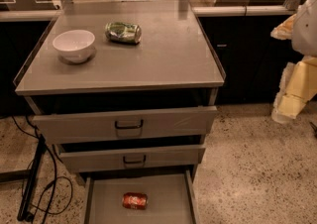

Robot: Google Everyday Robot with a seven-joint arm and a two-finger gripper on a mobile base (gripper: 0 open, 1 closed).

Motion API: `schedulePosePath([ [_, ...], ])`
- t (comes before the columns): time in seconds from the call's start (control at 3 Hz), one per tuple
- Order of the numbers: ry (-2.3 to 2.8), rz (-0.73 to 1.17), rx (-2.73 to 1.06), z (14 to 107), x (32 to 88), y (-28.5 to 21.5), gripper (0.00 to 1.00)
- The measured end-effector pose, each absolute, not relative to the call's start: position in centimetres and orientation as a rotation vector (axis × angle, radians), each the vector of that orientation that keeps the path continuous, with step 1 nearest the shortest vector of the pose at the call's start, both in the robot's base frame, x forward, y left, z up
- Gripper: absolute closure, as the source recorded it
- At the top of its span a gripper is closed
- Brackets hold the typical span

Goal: Pick coke can from bottom drawer and place on counter

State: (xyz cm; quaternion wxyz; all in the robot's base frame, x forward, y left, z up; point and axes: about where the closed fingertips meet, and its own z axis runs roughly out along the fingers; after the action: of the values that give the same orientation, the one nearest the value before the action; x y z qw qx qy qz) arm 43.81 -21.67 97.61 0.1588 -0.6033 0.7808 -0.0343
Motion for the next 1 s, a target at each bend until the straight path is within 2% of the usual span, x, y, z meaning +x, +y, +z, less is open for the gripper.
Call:
schedulePosePath([
  [0.67, 2.207, -0.073, -1.726, 96.4, 43.5, -21.2, 0.0],
  [1.0, 2.179, 0.027, -1.698, 93.7, 42.5, -19.7, 0.0],
])
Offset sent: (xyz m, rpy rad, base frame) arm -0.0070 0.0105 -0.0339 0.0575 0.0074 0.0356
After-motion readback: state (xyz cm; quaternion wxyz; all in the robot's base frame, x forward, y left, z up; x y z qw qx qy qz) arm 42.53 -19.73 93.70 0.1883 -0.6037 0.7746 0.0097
